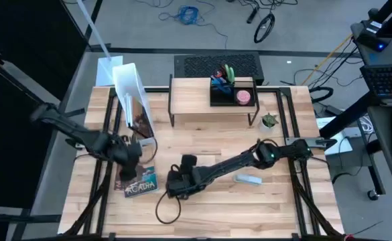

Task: Stock shelves
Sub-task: Put the brown book into the white bookshelf

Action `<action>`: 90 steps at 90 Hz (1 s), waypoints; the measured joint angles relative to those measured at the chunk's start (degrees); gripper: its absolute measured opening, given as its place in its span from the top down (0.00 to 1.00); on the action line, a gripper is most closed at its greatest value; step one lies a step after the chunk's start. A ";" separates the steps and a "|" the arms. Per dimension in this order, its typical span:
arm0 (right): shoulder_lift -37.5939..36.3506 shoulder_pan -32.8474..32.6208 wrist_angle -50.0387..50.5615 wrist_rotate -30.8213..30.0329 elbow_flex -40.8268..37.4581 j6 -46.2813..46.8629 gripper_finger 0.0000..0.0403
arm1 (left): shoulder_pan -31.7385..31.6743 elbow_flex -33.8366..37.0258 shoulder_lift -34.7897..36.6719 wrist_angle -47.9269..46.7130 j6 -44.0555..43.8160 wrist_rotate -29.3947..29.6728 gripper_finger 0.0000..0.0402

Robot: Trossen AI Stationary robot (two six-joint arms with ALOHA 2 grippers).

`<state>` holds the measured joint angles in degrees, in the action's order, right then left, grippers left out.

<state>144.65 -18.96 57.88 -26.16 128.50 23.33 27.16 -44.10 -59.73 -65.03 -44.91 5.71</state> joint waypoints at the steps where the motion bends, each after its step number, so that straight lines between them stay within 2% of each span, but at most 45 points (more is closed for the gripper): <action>1: 0.01 -0.11 0.10 0.03 -0.28 0.00 0.61 | 0.55 0.07 -0.36 0.10 -0.75 -0.19 1.00; 11: -0.08 -1.29 -1.56 -0.50 -4.17 0.98 0.61 | 5.97 1.27 -3.79 1.80 -7.95 -2.79 1.00; 21: -0.57 -2.70 -4.55 -2.47 -7.89 3.52 0.61 | 11.12 3.14 -6.83 8.10 -13.18 -5.90 1.00; 35: -0.42 -5.02 -7.24 -7.18 -9.76 5.08 0.61 | 16.15 3.78 -11.59 15.57 -17.56 -5.70 1.00; 48: -0.09 -6.40 -7.54 -11.68 -9.91 7.15 0.61 | 17.15 3.81 -17.58 19.64 -17.80 -4.27 1.00; 70: 0.03 -7.69 -8.22 -12.42 -9.96 10.21 0.61 | 17.06 3.34 -26.26 24.31 -17.32 -2.22 1.00; 82: 0.07 -8.66 -8.28 -12.58 -9.90 12.20 0.61 | 16.94 3.41 -27.16 35.39 -17.04 1.80 1.00; 90: -0.19 -9.27 -7.78 -12.05 -9.44 12.46 0.61 | 16.54 3.72 -27.56 43.93 -12.56 4.19 1.00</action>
<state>144.46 -28.23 50.10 -38.21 119.07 35.79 43.71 -40.37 -87.28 -21.11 -57.47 9.90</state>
